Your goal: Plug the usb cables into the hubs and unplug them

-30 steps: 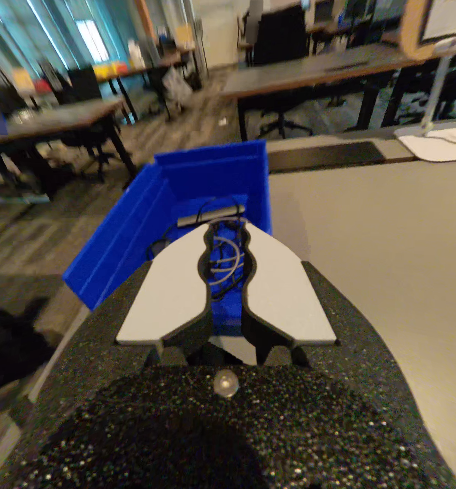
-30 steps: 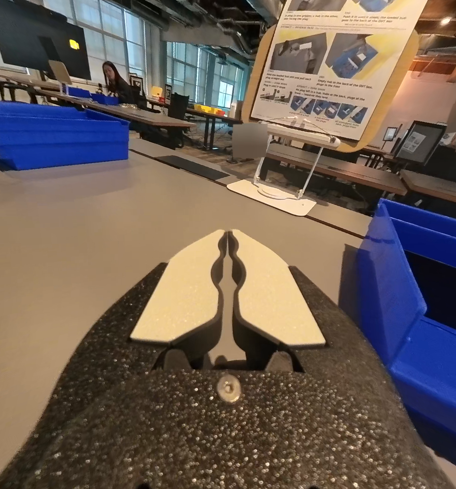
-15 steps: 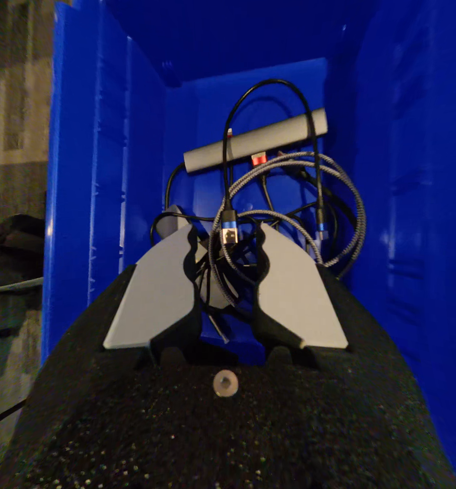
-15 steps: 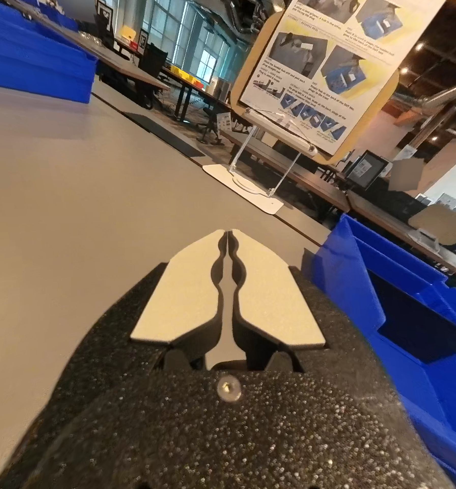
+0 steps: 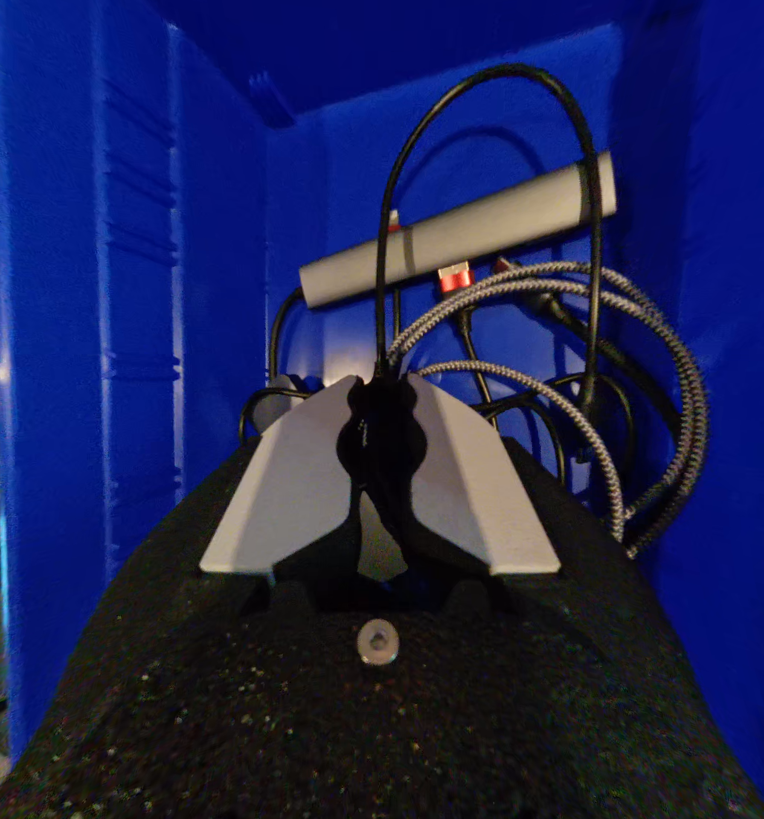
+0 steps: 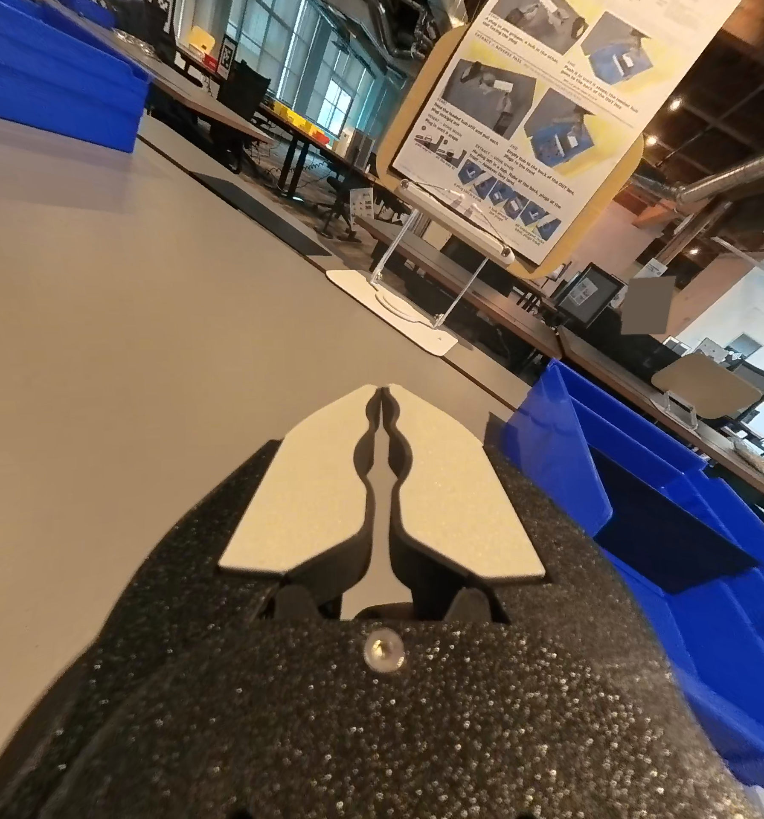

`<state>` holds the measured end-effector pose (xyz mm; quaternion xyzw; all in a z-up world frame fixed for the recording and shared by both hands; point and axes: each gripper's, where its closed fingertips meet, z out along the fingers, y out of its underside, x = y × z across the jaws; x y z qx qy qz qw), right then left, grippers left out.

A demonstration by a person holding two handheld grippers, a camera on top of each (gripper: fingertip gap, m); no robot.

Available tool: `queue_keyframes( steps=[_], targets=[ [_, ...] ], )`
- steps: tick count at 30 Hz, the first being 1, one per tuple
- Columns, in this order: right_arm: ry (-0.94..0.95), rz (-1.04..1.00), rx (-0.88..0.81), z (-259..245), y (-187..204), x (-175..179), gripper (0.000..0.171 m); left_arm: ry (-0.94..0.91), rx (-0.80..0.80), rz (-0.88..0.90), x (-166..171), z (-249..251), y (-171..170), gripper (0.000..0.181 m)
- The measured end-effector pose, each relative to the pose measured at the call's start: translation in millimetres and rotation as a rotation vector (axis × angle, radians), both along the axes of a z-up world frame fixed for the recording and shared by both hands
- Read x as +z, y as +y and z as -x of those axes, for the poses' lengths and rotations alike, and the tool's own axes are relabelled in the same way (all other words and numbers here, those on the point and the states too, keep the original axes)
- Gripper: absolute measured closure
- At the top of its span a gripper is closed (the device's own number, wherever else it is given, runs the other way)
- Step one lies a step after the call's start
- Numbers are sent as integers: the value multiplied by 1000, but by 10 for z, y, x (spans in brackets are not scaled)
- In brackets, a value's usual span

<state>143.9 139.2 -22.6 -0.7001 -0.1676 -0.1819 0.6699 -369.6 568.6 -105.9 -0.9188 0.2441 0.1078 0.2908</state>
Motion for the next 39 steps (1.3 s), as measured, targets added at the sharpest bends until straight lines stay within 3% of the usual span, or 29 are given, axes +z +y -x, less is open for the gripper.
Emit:
queue_keyframes(
  steps=[5,10,16,20,23,25,31,35,39],
  targets=[
    [-22,9,9,30,6,-22,171,-29,16,-139,448,31,15,165],
    [-72,16,20,88,12,-46,171,-103,-18,-428,1327,-119,-39,166],
    [-95,8,30,126,6,-43,171,-305,-244,-857,2562,-804,-493,166],
    [-68,-6,68,179,11,-16,171,-562,-490,-900,2888,-1539,-964,166],
    [-5,-13,130,240,34,29,170,-730,-733,-745,2587,-2238,-1436,167],
    [55,-6,175,267,73,86,169,-772,-885,-563,2154,-2719,-1773,167],
    [187,69,296,323,377,486,165,-684,-1123,-44,821,-3677,-2644,166],
    [189,211,334,327,815,583,162,-516,-1191,39,326,-3934,-2938,167],
    [157,376,297,212,1288,117,149,-331,-1249,25,35,-4032,-3092,167]
  ],
)
